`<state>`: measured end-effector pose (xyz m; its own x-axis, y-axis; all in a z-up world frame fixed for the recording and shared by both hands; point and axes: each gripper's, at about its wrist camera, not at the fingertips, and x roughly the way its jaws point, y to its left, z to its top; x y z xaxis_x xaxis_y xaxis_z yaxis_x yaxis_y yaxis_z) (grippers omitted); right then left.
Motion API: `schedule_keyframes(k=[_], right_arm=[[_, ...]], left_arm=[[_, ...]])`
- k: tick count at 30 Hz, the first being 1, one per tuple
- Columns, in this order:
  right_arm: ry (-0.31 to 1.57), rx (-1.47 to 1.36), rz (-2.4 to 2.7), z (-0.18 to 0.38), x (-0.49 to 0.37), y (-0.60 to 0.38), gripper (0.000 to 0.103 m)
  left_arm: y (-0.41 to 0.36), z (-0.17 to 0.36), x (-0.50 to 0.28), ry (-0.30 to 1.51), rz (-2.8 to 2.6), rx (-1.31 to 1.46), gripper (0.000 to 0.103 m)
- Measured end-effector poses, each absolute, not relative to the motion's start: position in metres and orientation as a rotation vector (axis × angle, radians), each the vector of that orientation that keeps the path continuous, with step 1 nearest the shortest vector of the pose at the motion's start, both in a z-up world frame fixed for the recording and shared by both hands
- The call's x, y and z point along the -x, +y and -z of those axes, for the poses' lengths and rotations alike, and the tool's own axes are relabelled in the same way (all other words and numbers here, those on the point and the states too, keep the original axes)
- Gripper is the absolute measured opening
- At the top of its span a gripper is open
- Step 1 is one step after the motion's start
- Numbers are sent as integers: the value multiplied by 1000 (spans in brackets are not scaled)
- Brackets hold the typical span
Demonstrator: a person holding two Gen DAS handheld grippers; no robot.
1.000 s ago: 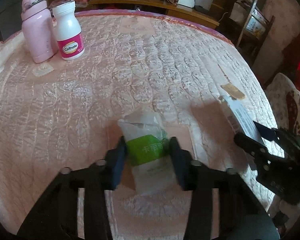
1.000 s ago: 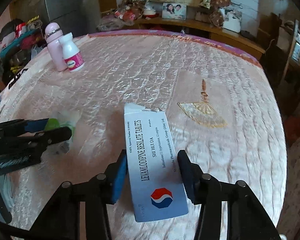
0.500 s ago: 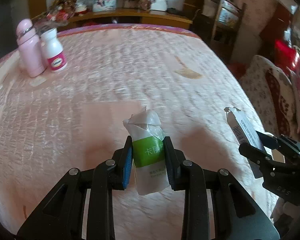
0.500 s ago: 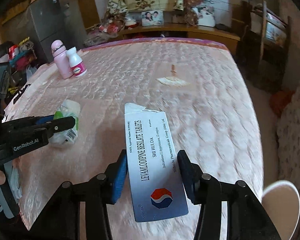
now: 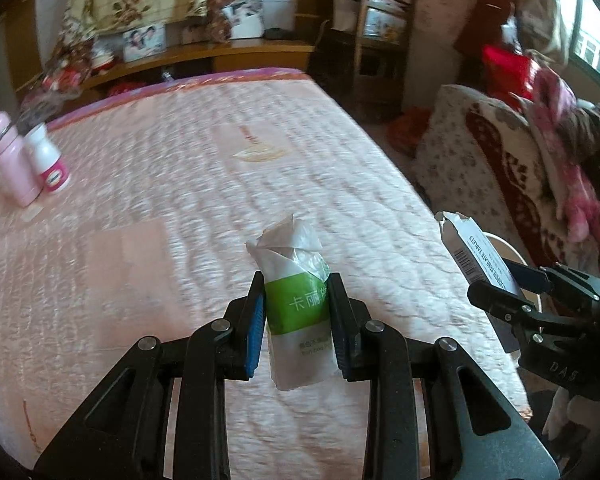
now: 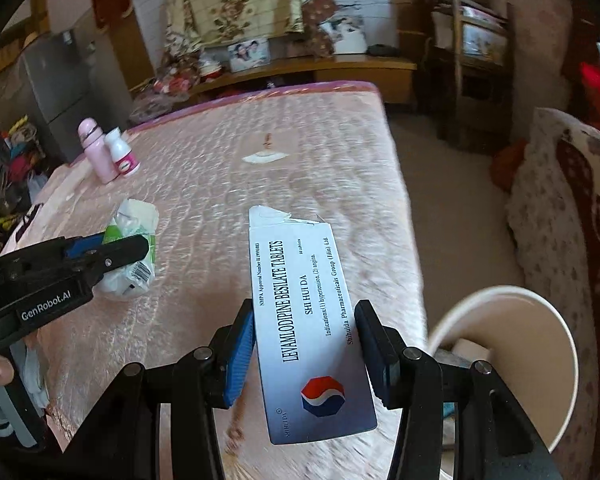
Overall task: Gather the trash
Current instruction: 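Carry the tissue pack and medicine box over the white bucket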
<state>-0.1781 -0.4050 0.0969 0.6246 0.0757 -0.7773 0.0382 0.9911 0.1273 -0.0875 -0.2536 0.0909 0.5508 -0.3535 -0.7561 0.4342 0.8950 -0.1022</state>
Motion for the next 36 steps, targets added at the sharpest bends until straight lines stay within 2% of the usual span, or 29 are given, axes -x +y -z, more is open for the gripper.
schedule_keyframes(k=[17,36], right_arm=[[878,-224,203,-103,253,-499,48],[901,-355,335,-74,294,-567,48]], left_arm=[[-353,-96,115,906,707,-119,26],[-440,-75,145,935,843,-230,27]])
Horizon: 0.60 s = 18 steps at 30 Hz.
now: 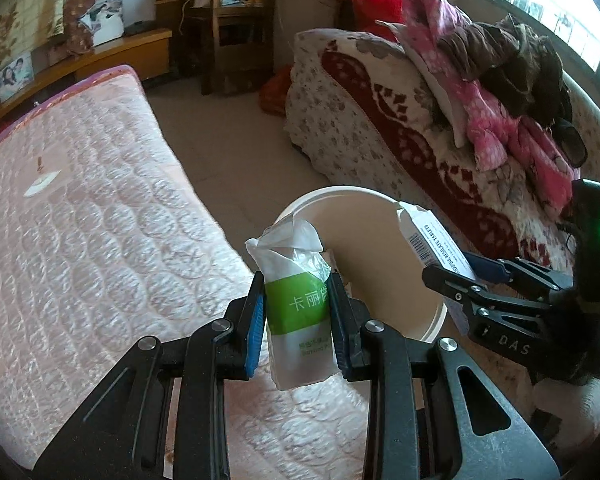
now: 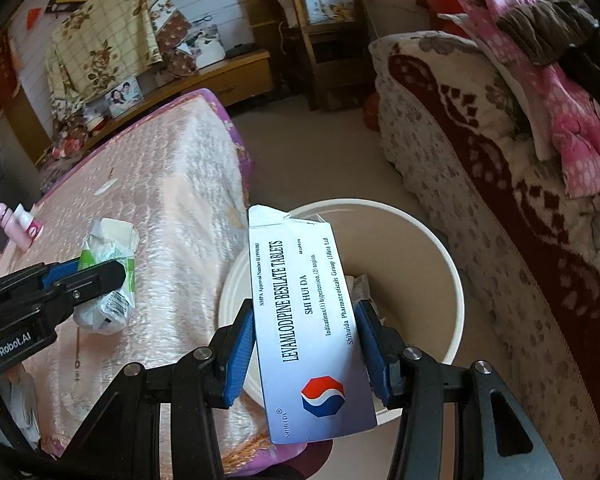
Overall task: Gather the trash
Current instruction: 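Carry the tissue pack and medicine box over the white bucket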
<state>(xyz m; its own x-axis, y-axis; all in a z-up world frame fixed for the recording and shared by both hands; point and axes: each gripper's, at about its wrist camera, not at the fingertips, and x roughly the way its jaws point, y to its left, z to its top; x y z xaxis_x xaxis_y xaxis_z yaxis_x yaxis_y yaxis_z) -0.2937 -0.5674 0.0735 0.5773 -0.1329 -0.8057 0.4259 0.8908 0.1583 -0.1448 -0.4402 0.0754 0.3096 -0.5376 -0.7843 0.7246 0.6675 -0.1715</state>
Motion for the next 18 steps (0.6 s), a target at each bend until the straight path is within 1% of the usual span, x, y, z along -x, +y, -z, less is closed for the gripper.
schedule_keyframes(k=[18], right_arm=[[917,-408,361,-56,296,-584,48]], left_arm=[[-464,-60,144,964,871,-252,27]])
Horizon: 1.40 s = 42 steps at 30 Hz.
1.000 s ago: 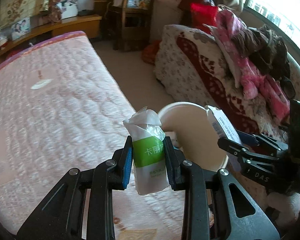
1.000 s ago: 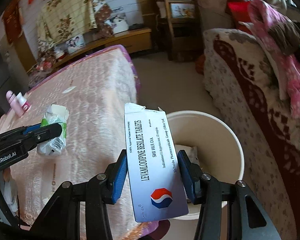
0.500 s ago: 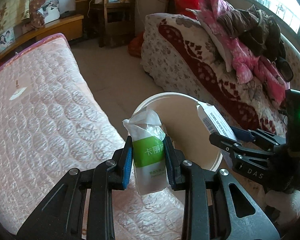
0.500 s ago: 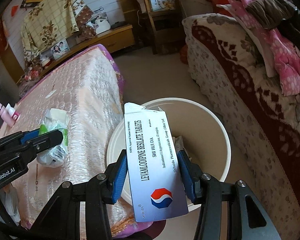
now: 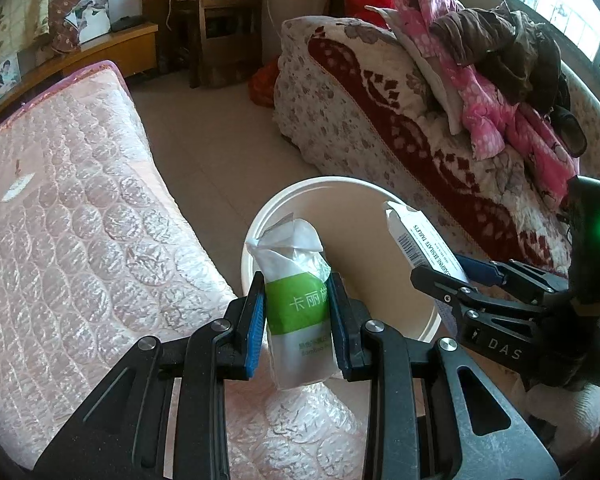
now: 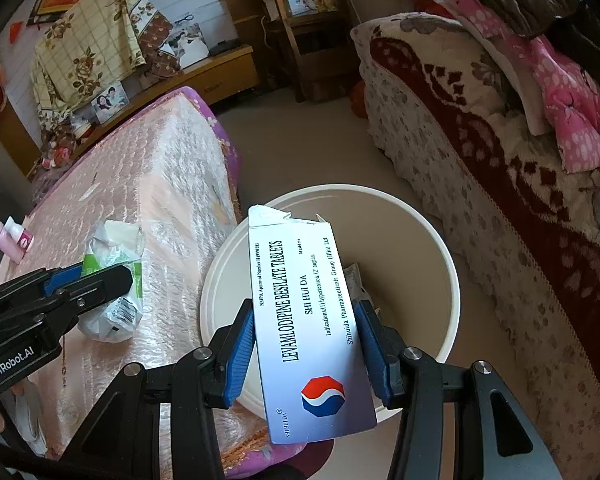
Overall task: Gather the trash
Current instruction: 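Carry the tissue pack and medicine box over the white bucket, then open both grippers over the bucket, dropping the tissue pack and box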
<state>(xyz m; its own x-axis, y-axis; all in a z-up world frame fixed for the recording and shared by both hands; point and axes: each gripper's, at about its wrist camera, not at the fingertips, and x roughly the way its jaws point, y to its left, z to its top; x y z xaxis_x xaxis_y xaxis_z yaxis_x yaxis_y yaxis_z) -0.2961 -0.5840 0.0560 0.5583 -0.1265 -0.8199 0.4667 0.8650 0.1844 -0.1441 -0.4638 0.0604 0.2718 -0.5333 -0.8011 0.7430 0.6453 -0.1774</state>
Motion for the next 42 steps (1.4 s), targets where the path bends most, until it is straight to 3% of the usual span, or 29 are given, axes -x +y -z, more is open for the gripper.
schedule_keyframes(k=[11,13,15,20,40,41,42], right_arm=[[925,-445,385,-48,295,-594,48],[930,-462,390,-46,294,-596,48],[930,-478,399,-44,295,-599,49],[921,-496,398,-45,299,-601,54],[744,-371,464,-116,336,-533,55],[721,-361,477,-123,340,-528,56],[710,-353,486,-128,343,-524,64]], left_arm=[[-472,-54,140,1000,908,-217,29],[-472,-54,139,1002,914,-205,33],[-472,-54,140,996,920,-195,45],[-468,-55,140,989,936,-179,58],[-400,-117,180,730,774,-192,58],[-396,-121,183,713,768,-193,58],[-393,-126,185,699,764,-191,58]])
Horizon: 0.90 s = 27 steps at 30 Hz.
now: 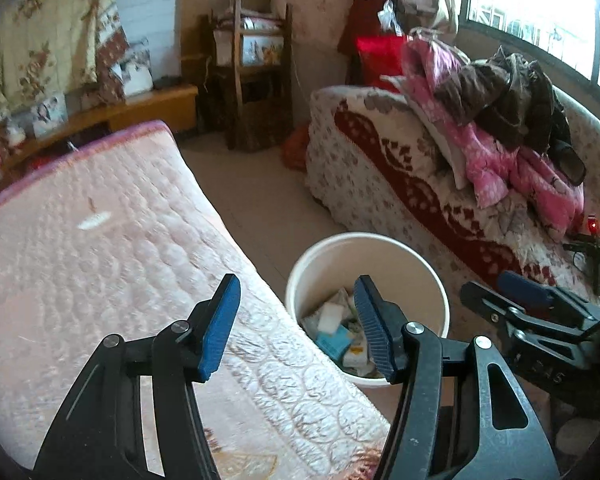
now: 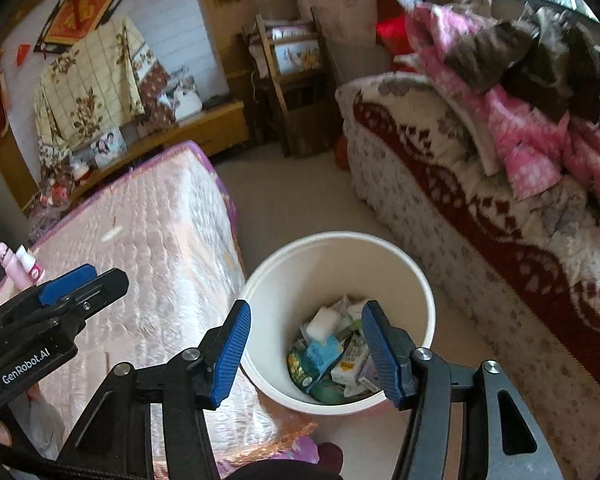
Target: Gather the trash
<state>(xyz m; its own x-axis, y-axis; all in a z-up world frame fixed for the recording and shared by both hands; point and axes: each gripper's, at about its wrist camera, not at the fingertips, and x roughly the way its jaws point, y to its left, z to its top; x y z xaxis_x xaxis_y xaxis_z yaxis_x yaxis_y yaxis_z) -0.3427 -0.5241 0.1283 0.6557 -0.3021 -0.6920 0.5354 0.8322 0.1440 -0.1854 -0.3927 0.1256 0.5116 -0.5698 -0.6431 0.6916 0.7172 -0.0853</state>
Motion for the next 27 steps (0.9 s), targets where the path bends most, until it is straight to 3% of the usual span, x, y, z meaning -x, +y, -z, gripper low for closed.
schedule_keyframes(k=[2,13,27], right_arm=[[680,-330,506,-139,349,-516,74],[560,-254,550,-187,377,-477,74],[490,-186,573,-212,393,-443,77]], left_arm=[[-384,-136,191,670,765,-180,58],[-347,-176,222,524,778,-154,58],[-323,-189,232,471,765,-110,58]])
